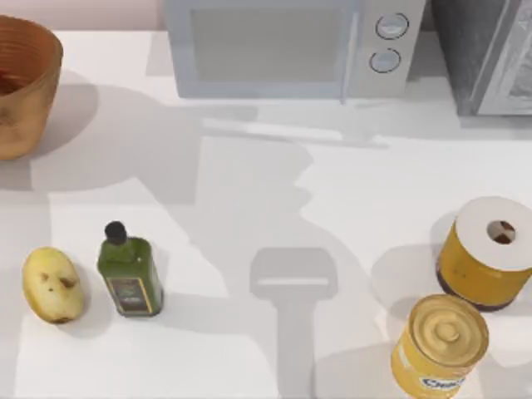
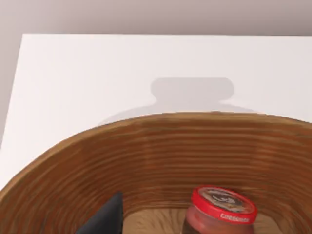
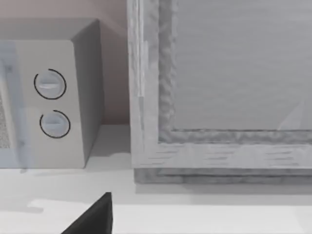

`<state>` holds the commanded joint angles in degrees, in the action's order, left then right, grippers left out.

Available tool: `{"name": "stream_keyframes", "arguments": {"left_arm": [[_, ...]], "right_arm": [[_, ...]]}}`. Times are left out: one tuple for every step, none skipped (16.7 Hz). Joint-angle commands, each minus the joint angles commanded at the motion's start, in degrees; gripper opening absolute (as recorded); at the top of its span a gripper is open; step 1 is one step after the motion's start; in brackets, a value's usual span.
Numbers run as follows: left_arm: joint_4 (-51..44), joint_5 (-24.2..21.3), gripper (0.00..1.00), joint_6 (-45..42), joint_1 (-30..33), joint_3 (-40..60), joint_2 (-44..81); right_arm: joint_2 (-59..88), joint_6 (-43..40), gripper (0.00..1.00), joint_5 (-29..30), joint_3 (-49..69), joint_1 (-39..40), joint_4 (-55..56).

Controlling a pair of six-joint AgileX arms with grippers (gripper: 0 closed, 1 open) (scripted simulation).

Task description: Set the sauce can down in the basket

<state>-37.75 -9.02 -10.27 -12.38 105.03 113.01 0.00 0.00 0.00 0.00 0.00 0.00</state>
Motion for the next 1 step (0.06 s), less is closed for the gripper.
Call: {"name": "stream_keyframes", "arguments": {"left_arm": [[0.0, 0.0, 1.0, 0.0, 0.0, 0.0, 0.0]], "right_arm": [[0.0, 0.0, 1.0, 0.0, 0.0, 0.0, 0.0]]}}
